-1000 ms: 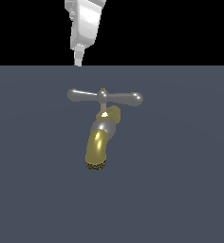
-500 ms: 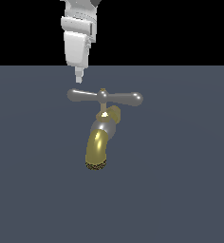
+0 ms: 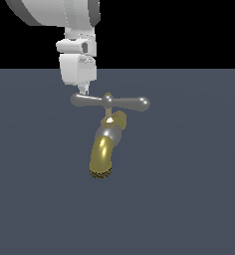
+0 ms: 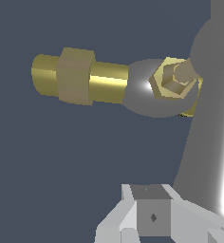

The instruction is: Turn on the faucet by rotating a designated handle.

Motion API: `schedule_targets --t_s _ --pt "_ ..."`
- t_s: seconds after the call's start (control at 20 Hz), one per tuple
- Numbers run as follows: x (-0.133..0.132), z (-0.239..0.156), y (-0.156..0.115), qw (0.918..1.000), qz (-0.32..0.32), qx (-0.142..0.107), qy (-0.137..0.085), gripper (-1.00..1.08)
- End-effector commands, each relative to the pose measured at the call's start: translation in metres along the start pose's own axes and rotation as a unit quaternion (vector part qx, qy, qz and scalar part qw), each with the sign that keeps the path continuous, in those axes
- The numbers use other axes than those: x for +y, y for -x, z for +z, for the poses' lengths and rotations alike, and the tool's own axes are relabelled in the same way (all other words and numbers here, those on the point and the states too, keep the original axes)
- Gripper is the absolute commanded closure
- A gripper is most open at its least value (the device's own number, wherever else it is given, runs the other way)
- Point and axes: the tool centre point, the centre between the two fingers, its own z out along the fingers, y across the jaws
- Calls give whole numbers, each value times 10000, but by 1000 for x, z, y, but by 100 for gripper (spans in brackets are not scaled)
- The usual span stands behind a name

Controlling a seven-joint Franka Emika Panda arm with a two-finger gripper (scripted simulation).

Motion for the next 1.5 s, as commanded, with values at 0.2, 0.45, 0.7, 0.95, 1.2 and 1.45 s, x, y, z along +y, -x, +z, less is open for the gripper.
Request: schedule_targets --t_s 0.2,0.45,0.7,0.95,1.2,1.45 --pt "-9 10 3 9991 364 154 -140 108" --pt "-11 12 4 9987 442 187 -174 108" --pt "-8 12 5 9987 436 187 -171 108" --pt "5 13 7 9987 436 187 -171 108" --pt "18 13 10 9987 436 187 -171 108" --pt "30 14 12 9987 436 187 -171 108"
